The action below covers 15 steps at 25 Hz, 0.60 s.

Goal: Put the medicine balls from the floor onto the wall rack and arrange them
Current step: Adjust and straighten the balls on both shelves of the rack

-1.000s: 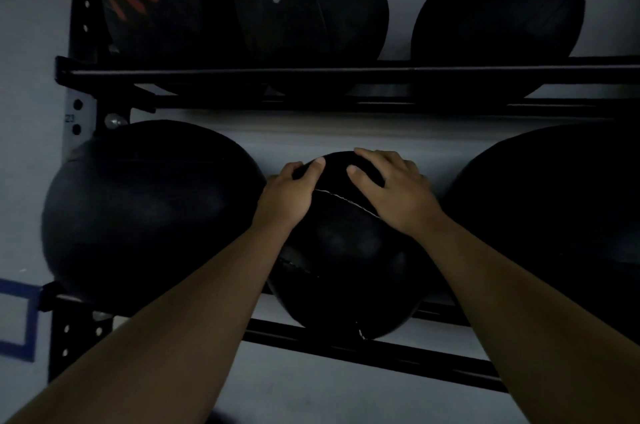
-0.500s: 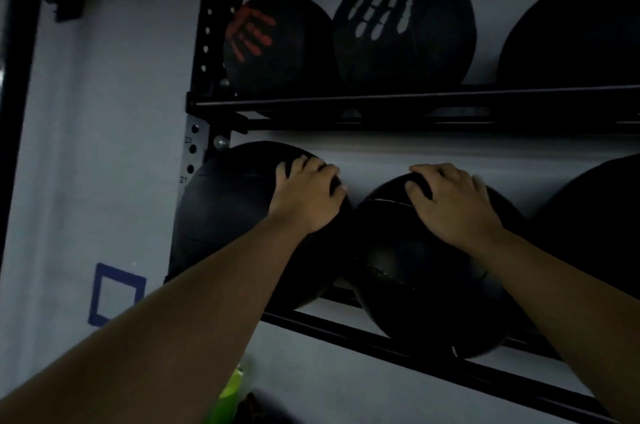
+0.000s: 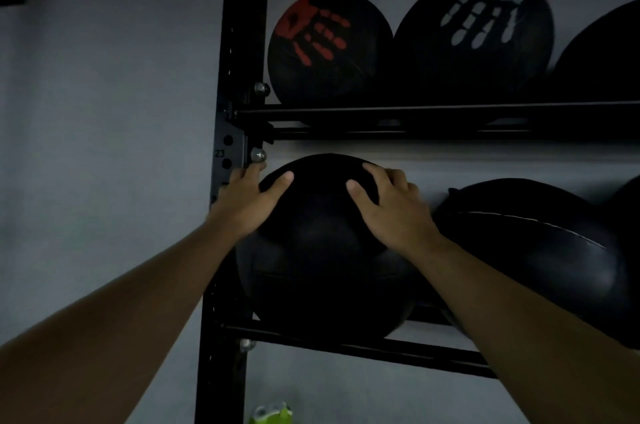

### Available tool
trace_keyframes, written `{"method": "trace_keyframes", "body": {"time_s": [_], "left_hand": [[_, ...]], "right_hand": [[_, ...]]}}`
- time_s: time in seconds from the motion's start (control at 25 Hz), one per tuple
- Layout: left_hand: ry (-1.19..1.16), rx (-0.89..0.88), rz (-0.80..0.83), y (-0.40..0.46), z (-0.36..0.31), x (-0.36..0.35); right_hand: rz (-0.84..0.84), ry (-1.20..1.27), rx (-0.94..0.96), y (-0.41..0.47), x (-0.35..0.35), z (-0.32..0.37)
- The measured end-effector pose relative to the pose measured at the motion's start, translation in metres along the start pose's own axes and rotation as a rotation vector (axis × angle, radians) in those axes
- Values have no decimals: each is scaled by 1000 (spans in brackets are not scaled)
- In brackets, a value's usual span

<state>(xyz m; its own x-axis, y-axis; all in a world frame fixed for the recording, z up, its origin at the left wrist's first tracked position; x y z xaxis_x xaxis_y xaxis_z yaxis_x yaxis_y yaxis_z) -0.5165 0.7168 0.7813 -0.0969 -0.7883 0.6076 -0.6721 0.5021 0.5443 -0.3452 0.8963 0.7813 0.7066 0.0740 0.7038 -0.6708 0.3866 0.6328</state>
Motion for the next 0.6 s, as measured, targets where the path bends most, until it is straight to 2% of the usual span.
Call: {"method": "trace_keyframes", "body": {"time_s": [0.12, 0.2, 0.4, 0.6], "left_hand": [[-309, -43, 34, -6, 14, -19], [-424, -46, -25, -9, 16, -34], [-426, 9, -112, -3, 15, -44], [-384, 32, -160, -9, 12, -49]], "right_hand": [[-63, 28, -84, 0, -16, 4], [-130, 50, -101, 1, -23, 2], [-196, 114, -81, 16, -26, -3], [-181, 111, -74, 15, -26, -10]]}}
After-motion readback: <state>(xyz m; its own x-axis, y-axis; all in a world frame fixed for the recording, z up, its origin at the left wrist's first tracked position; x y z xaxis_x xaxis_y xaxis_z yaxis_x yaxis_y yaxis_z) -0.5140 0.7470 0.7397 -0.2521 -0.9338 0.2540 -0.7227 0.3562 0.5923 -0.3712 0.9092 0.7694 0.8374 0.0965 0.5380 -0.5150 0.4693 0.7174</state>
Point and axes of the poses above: each hand's wrist, its own y-axis towards the middle knuckle, its own x-axis out of the back of the hand, z = x × y, the point moved 2 cm from there along y, towards the middle knuckle, and after that the axes turned 9 degrees about z, right-handed, at the moved point
